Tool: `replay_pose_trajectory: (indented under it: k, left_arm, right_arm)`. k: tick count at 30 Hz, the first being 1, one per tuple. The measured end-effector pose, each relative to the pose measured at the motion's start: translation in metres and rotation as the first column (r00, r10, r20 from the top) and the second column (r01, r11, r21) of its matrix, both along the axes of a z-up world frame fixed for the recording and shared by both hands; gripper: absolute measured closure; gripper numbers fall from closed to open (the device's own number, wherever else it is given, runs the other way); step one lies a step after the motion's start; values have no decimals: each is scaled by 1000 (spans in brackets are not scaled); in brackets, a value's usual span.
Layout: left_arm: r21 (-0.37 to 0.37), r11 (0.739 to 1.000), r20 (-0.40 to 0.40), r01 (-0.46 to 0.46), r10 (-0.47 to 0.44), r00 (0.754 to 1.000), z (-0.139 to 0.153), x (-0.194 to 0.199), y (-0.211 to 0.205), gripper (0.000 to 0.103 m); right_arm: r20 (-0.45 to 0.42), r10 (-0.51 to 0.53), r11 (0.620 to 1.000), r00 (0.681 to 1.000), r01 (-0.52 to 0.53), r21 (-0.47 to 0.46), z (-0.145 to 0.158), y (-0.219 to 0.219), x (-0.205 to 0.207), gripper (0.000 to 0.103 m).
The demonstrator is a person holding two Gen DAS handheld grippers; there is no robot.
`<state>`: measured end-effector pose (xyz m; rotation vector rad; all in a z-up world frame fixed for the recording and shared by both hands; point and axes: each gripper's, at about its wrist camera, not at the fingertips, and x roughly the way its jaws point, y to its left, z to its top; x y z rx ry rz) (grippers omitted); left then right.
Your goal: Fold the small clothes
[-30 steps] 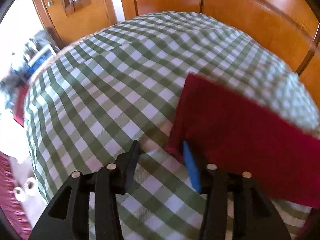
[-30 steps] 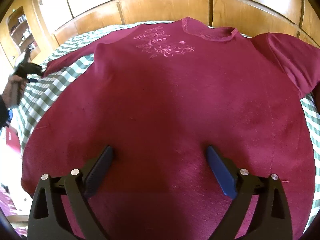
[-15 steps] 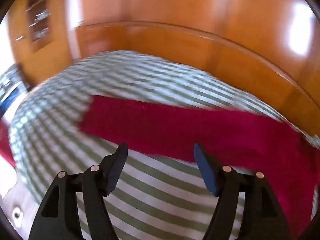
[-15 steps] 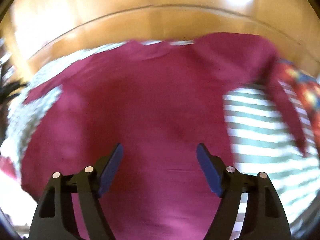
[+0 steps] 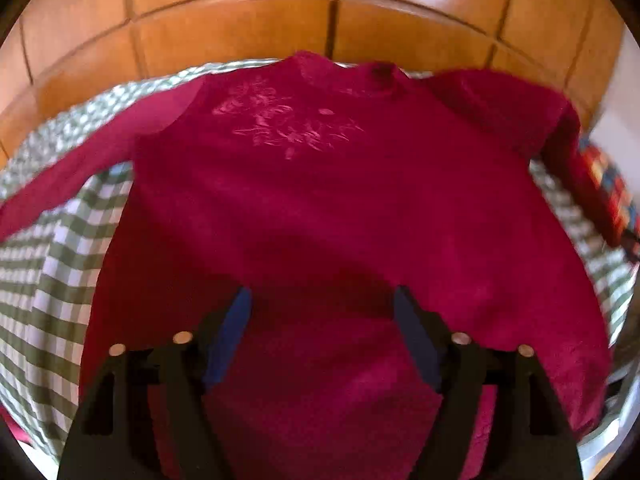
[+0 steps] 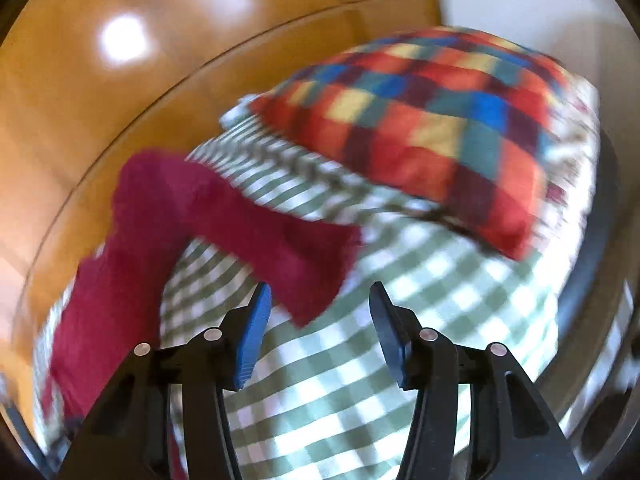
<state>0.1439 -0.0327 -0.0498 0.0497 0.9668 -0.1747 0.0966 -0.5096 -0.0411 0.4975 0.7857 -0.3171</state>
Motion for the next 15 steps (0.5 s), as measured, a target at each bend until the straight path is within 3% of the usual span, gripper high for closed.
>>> replay_pose_trajectory:
  k: [2, 4, 5, 7, 10, 15]
  left_arm:
    - [29, 1000, 3, 4, -4, 1000, -3, -1, -4, 23]
    - [4, 1000, -16, -14, 14, 1000, -7, 0, 5, 20]
    - [-27, 999, -28, -26, 25, 999, -7, 0, 9, 20]
    - [-37, 999, -29, -25, 24, 999, -7, -2, 12, 20]
    - [-23, 1000, -16, -22, 21, 1000, -11, -2, 8, 19]
    - [-25, 999, -10, -29, 28, 1000, -17, 2, 7, 15]
  right_arm:
    - [-41, 78, 992, 996, -82, -96, -5, 16, 15, 44]
    - [-96, 88, 976, 992, -105, -189, -14, 24, 31, 46]
    - [-117, 71, 972, 991, -95, -216, -18, 24, 37, 67]
    - [-133, 42, 973, 990, -71, -221, -20, 13, 46, 89]
    - [-56, 22, 979, 998, -33, -200, 4, -4, 40, 92]
    - [144, 62, 997, 988, -55, -49, 80, -32, 18, 92]
